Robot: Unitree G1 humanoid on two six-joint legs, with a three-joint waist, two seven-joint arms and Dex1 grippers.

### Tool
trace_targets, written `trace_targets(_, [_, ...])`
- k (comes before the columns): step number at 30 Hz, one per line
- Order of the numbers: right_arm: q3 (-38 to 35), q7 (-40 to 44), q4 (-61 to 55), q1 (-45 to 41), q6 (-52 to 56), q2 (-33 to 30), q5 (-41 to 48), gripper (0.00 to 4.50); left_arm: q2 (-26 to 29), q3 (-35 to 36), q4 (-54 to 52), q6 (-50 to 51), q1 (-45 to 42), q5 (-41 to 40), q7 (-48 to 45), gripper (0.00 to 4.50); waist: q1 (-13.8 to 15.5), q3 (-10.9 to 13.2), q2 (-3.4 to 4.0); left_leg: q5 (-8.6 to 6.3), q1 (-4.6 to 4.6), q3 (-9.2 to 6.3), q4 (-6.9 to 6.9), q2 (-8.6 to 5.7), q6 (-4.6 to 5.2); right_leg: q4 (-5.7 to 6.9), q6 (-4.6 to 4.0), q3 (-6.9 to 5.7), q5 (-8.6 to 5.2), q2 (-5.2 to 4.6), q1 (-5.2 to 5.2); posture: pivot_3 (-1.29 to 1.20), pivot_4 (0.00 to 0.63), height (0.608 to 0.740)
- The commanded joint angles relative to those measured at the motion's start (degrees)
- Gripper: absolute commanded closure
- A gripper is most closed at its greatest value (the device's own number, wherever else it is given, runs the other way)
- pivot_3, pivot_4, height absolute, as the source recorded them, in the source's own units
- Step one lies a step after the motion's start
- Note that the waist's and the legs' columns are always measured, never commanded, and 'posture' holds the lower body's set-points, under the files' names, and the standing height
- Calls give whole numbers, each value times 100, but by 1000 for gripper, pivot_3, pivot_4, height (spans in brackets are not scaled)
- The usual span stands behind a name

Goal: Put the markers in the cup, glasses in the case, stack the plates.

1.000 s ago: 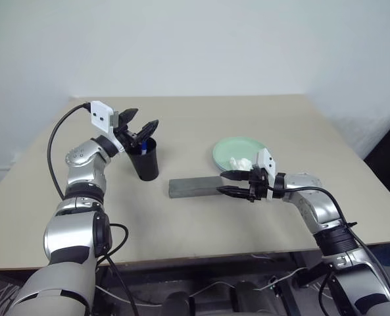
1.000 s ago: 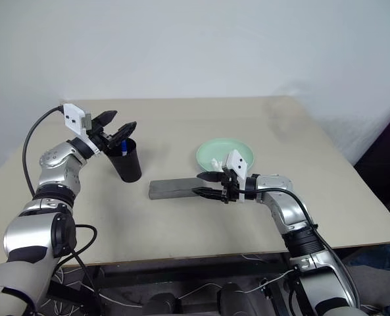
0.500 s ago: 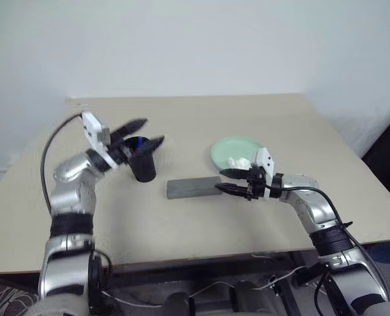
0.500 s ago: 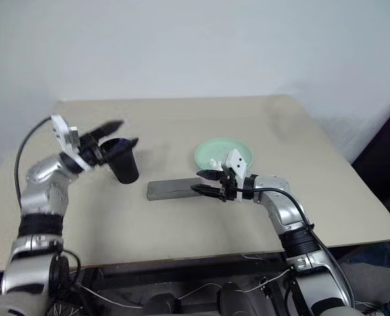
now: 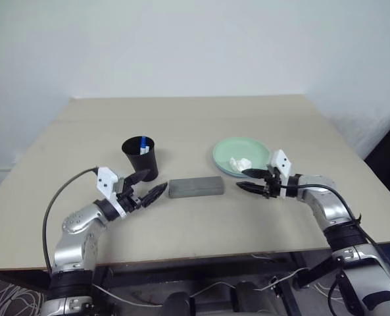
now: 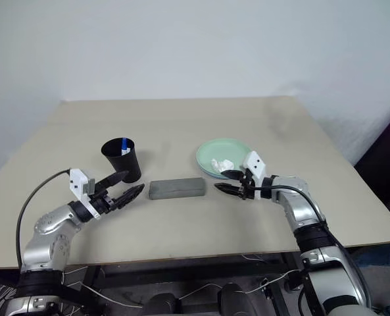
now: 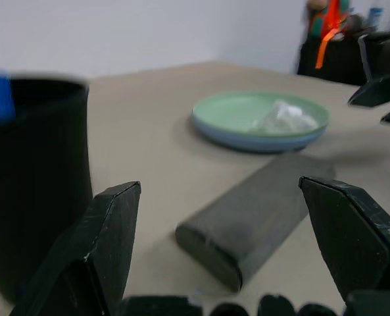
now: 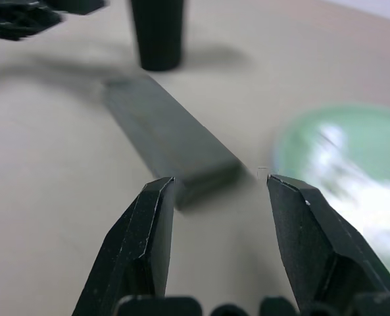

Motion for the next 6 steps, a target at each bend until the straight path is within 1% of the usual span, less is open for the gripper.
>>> trace_targets(1, [-268, 129, 239, 90, -313, -259, -30, 2080, -150, 4, -177, -231, 80, 52, 244, 422, 4, -1, 2, 0, 1, -1, 0, 0, 0, 0, 0, -1, 0, 0, 2, 0, 0, 737])
trace_targets(6, [-372, 126, 541, 208, -420, -347, -39, 2080, -485, -104, -285, -453, 290, 222, 666, 422, 0, -1, 2, 0, 1, 12, 5, -6, 0, -9, -3, 14, -2, -2, 8, 0, 0, 737])
